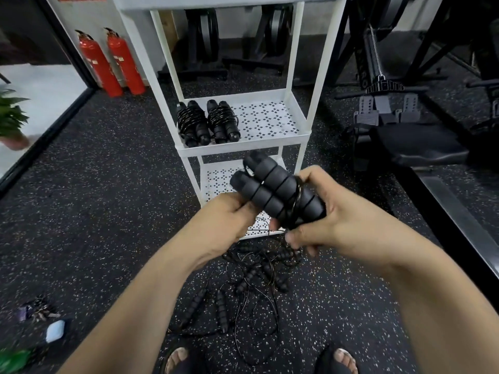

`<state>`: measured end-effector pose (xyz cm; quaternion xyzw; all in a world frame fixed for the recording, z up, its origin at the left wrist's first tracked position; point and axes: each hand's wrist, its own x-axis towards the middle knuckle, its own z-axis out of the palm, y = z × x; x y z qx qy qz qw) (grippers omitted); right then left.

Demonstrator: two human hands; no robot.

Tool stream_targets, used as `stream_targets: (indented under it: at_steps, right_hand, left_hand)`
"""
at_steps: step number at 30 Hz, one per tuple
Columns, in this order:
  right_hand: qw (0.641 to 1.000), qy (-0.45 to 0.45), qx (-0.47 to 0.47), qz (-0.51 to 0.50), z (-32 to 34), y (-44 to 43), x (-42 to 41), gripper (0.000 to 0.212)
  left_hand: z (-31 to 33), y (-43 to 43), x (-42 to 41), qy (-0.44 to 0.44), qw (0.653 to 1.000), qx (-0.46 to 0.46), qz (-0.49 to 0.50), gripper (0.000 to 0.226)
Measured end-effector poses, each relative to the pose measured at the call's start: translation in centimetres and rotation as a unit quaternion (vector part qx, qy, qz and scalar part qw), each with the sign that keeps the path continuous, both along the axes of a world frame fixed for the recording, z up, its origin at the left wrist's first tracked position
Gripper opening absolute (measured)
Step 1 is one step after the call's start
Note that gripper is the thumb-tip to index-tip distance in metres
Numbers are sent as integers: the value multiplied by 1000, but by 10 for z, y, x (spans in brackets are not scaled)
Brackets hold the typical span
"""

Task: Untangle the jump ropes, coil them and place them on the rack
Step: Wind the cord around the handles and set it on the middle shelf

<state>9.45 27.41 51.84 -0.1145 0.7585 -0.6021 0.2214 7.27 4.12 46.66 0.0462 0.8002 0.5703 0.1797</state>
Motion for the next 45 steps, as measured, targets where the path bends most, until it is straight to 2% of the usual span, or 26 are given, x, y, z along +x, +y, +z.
stream_targets:
  at_steps: [2,5,10,13,17,23,28,33,34,35,37,39,41,45]
  right_hand:
    - [998,17,-14,-63,-5,0,-3,61]
    - [988,40,14,-148,-13,2,-8,65]
    - [957,81,176,-215,-24,5,-16,65]
    - [947,86,256,-176,-24,4,-17,60]
    - [945,69,305,-95,-23,0,-14,54]
    - [934,55,337,106,-20,-7,-6,52]
    - [952,4,248,182,-9,-8,-1,60]
    - [973,-50,111,197,2,-6,6,54]
    - [977,-56,83,188,2,-6,7,53]
    - [982,-58,56,172,4,-6,8,53]
    - [991,-53,-3,126,6,-6,7,55]
    - [995,-42,-53,68,8,-6,6,57]
    - [997,-28,-78,6,5,-5,3,58]
    - [994,9,-59,-96,-4,-4,-4,53]
  left_hand:
    - [5,11,3,12,999,-39,-18,31]
    - [6,23,8,80,980,-170,-74,27]
    - [14,34,19,86,953,-254,-138,35]
    - [23,31,20,116,952,-242,-146,28]
    - [33,19,17,138,966,-187,-115,21]
    - [42,4,13,119,988,-83,-52,14]
    - [41,-13,5,105,993,-40,-46,16]
    - [29,-27,-6,74,997,31,-22,11]
    - [28,-27,-7,54,997,47,-18,8]
    - [28,-24,-6,40,998,54,-16,14]
    - [24,-19,-6,38,999,27,2,34]
    - [17,-12,-3,30,999,-3,13,40]
    - [10,-2,-2,21,1000,-14,7,40]
    - [11,12,-1,77,992,-92,-31,22]
